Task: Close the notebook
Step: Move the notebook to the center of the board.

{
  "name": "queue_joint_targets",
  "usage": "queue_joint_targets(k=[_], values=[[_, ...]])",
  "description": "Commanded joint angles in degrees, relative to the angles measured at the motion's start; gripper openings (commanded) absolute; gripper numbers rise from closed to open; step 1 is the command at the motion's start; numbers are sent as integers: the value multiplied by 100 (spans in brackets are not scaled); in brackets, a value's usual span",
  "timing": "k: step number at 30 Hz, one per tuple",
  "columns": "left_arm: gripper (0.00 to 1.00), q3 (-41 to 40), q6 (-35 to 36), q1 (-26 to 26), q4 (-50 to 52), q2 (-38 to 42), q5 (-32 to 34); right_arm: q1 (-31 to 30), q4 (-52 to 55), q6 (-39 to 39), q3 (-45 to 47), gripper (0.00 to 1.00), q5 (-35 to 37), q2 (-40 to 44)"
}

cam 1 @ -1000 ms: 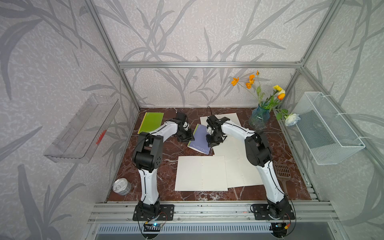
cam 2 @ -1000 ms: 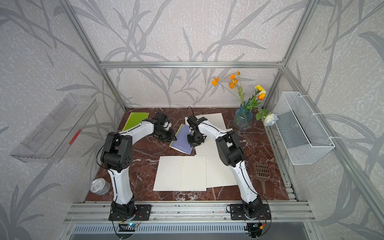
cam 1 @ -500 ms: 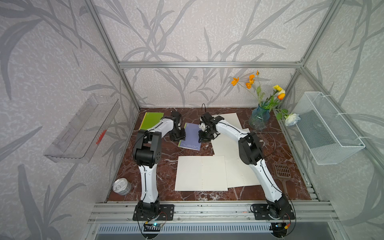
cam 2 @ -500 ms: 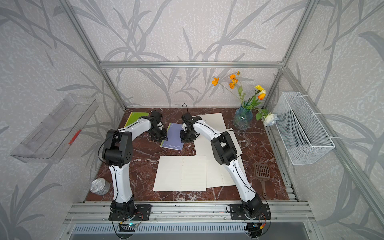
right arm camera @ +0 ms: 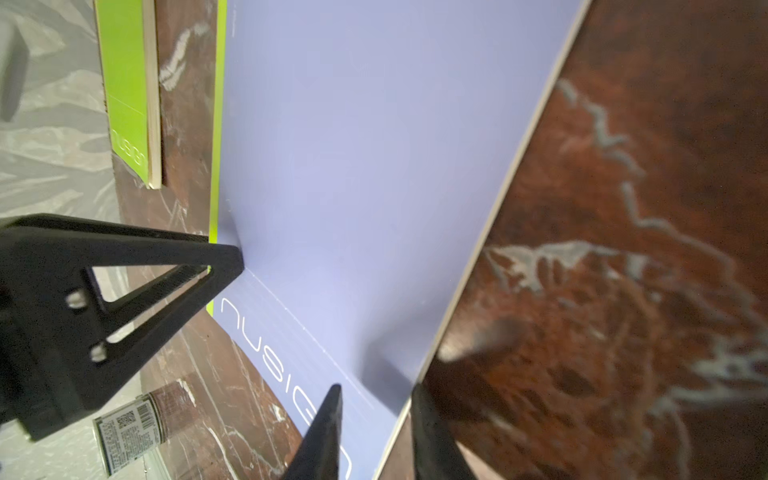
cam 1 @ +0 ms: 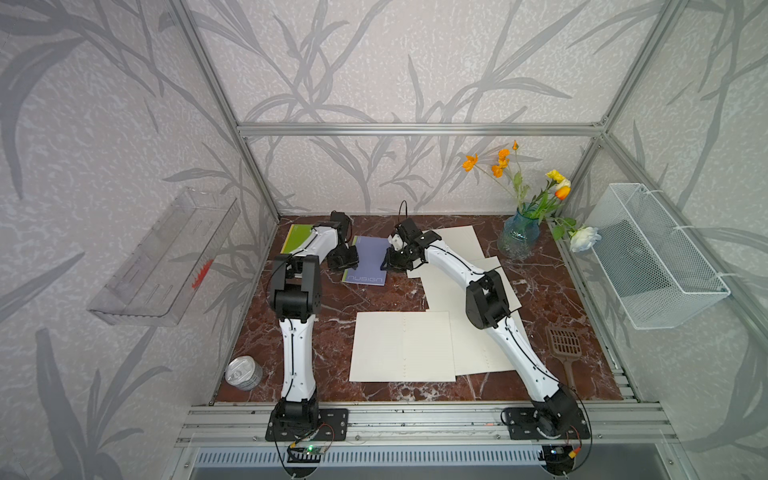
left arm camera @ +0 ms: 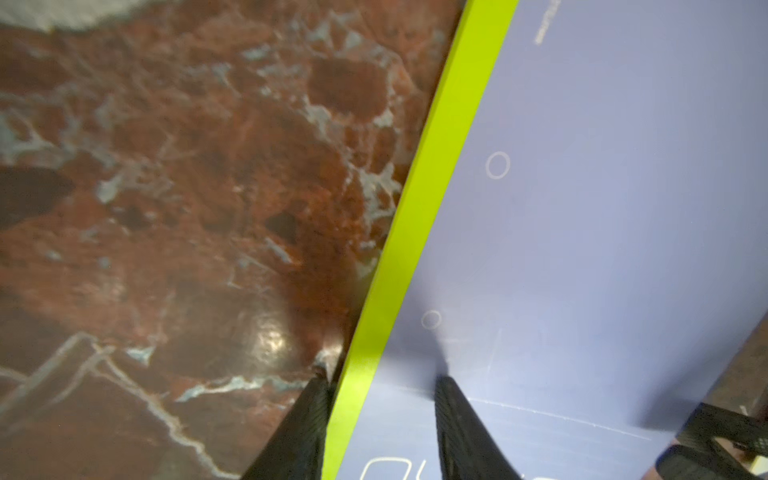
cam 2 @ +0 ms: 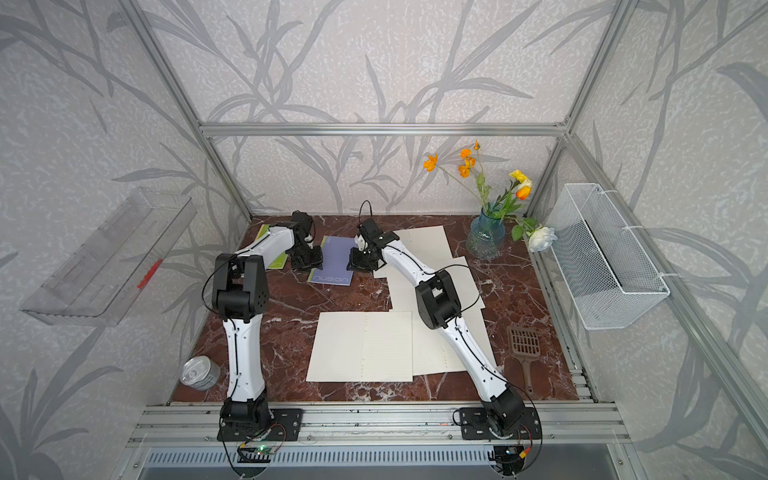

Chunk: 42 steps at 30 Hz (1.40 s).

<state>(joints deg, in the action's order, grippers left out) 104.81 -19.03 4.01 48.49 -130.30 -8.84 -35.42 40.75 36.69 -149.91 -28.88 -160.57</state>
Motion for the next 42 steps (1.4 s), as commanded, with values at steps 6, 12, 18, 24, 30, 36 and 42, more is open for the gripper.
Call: queue_joint_targets(k=[6, 12, 18, 24, 30, 36, 42], values=[[43, 181, 11, 5, -97, -445, -584, -332, -1112, 855, -302, 32, -431, -779], [43, 521, 22, -141, 77, -639, -659, -412, -1266, 1107, -636, 36, -481, -996], [43, 614, 69, -284, 114, -658, -665, -432, -1663, 1553, -769, 37, -632, -1188], [43, 903, 170, -441, 315, -819, -657, -482, -1883, 1771, -887, 40, -697, -1275], [43, 1186, 248, -594, 490, -987, -706, -501, -1961, 1856, -883, 41, -750, -1310], [45, 1123, 259, -630, 493, -841, -775, -454, -1926, 1790, -862, 41, -690, -1227], [48, 864, 283, -647, 372, -373, -628, -282, -1898, 1485, -442, 40, -647, -778]])
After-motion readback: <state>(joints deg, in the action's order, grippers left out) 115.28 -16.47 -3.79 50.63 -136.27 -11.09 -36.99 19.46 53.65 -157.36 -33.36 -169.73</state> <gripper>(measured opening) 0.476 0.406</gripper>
